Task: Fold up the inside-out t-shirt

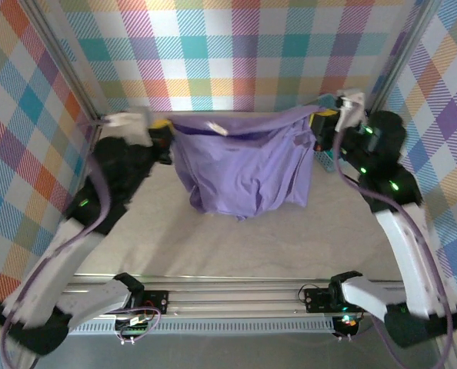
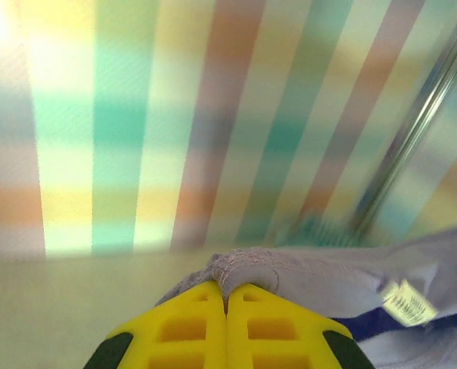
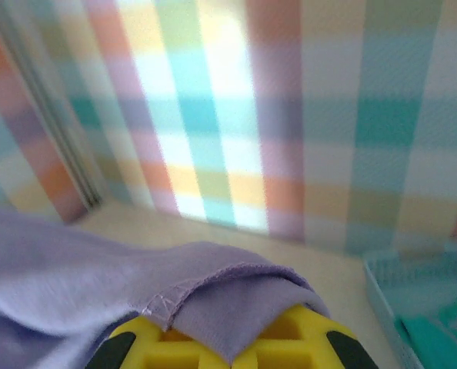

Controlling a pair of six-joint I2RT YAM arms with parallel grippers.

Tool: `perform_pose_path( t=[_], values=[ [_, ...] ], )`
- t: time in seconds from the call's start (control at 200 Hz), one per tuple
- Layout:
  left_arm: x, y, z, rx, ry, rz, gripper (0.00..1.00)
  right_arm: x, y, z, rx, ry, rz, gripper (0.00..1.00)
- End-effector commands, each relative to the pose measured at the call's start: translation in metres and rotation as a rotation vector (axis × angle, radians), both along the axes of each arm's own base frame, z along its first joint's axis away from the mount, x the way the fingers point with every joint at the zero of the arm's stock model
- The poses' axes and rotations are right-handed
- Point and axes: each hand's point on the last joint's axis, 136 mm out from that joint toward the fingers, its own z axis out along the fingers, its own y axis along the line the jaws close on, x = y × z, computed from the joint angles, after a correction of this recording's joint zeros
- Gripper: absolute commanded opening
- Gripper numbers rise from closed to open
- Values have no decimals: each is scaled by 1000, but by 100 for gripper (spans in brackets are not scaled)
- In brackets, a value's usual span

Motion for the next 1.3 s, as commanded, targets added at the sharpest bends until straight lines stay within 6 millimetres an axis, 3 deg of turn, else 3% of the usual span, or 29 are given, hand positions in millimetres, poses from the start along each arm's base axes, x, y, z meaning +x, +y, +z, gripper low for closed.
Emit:
perform_pose_path(
  t=[0.0,0.13,0.19,0.225,0.335,0.445,0.6,0.72,0.805,0.85,0.9,0.945,0.98,1.05,1.13,1.205,1.3],
  values=[
    [-27,26,31,-59,-86,46,0,-37,10,41,86,-104,119,0],
    [-64,48,79,-122,-187,41,0,-82,10,80,151,-197,199,0],
    [-72,55,97,-136,-219,49,0,-99,9,94,174,-231,228,0],
    [-73,58,98,-118,-200,60,0,-108,9,101,187,-252,240,0],
    [-63,56,111,-73,-184,91,0,-122,6,118,204,-295,254,0],
    [-32,51,111,8,-133,169,0,-109,5,121,197,-290,221,0],
    [35,50,94,84,-35,272,0,-55,6,102,142,-227,135,0],
    [109,53,56,87,91,292,0,18,10,66,75,-142,38,0],
    [173,48,10,135,188,319,0,79,13,31,19,-78,-40,0],
    [209,46,-23,164,252,332,0,122,15,3,-20,-26,-91,0],
    [245,45,-56,182,317,341,8,166,18,-29,-56,41,-137,2],
    [273,42,-90,203,391,333,15,206,21,-62,-88,123,-177,9],
    [289,40,-104,213,425,329,23,231,23,-86,-114,190,-199,16],
    [307,36,-129,246,486,320,43,272,29,-132,-170,319,-223,26],
    [311,31,-145,260,525,292,61,296,30,-171,-224,436,-248,34],
    [302,24,-156,245,564,242,69,294,32,-192,-256,519,-236,40],
    [271,8,-176,194,593,146,74,274,40,-206,-279,563,-183,47]
  ],
)
